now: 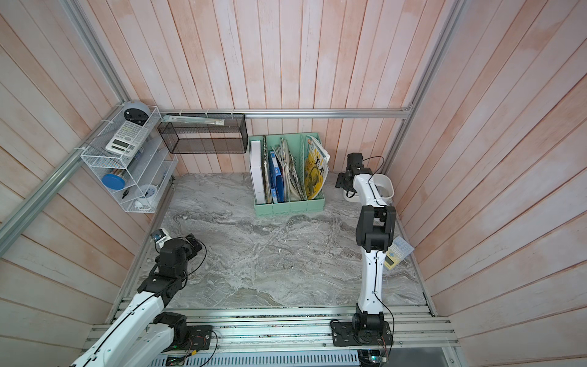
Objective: Take out the mouse from the storage box
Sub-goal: Move the storage box to the center of the board.
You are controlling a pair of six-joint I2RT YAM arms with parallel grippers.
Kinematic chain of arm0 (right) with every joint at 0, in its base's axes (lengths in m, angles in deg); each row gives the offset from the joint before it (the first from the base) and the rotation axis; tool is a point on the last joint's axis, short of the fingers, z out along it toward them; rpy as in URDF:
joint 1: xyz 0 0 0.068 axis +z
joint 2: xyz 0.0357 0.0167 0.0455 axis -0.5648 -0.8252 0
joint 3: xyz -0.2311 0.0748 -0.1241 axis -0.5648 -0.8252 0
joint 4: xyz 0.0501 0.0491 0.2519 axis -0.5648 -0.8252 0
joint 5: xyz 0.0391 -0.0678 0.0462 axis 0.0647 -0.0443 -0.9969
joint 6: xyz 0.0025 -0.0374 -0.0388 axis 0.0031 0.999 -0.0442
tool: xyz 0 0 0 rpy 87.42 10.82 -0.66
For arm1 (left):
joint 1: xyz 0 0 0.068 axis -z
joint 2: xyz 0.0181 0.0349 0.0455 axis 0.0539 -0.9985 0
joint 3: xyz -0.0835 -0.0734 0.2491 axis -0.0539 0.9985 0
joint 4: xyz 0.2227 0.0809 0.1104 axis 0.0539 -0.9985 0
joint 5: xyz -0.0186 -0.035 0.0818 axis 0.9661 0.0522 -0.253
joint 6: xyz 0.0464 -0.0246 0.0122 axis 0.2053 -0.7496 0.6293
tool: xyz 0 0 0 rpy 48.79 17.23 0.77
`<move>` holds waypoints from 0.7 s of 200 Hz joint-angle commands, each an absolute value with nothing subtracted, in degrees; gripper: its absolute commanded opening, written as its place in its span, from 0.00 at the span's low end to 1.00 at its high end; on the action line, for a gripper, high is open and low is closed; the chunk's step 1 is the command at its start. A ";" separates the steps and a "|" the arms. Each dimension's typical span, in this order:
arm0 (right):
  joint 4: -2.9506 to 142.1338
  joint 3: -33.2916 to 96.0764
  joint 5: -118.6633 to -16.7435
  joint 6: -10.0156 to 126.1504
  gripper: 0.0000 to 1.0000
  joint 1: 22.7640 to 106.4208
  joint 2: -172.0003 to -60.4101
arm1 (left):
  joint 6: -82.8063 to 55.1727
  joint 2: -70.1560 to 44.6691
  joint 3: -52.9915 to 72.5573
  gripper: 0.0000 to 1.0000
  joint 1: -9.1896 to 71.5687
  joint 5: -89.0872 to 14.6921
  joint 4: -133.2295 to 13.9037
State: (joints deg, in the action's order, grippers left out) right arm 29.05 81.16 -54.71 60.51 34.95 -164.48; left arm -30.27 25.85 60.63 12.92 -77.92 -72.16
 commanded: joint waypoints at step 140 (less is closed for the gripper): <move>14.08 90.34 -50.24 58.15 0.27 37.04 -171.14 | -29.94 26.08 60.65 1.00 12.69 -76.94 -70.88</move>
State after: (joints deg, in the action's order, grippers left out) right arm 17.92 91.76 -50.32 58.31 36.41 -171.85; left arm -30.27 25.85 60.63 12.92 -77.70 -72.14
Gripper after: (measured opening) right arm 0.303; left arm 0.998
